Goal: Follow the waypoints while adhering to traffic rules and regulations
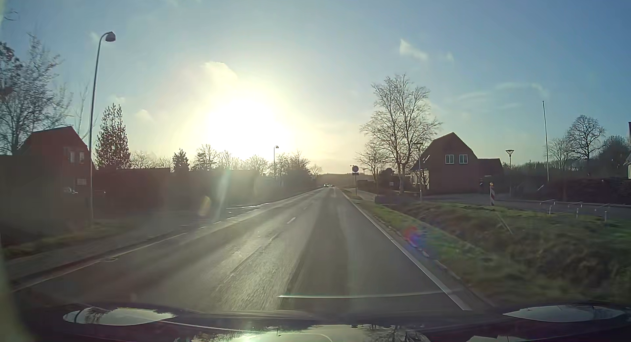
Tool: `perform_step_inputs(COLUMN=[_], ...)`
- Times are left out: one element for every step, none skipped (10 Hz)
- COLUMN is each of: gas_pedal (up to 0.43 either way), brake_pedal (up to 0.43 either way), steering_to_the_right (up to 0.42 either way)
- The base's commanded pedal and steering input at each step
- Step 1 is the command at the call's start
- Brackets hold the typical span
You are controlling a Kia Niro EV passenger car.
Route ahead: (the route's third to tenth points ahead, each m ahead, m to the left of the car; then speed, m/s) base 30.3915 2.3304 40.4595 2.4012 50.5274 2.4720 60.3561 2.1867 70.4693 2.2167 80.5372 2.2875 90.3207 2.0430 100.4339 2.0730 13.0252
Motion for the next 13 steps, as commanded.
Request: perform_step_inputs(gas_pedal=[0.138,0.138,0.138,0.138,0.138,0.138,0.138,0.138,0.138,0.138,0.138,0.138,0.138], brake_pedal=[0.0,0.0,0.0,0.0,0.0,0.0,0.0,0.0,0.0,0.0,0.0,0.0,0.0], steering_to_the_right=[0.001,0.002,0.001,0.002,0.002,0.002,0.001,0.001,0.001,0.001,0.001,0.001,0.001])
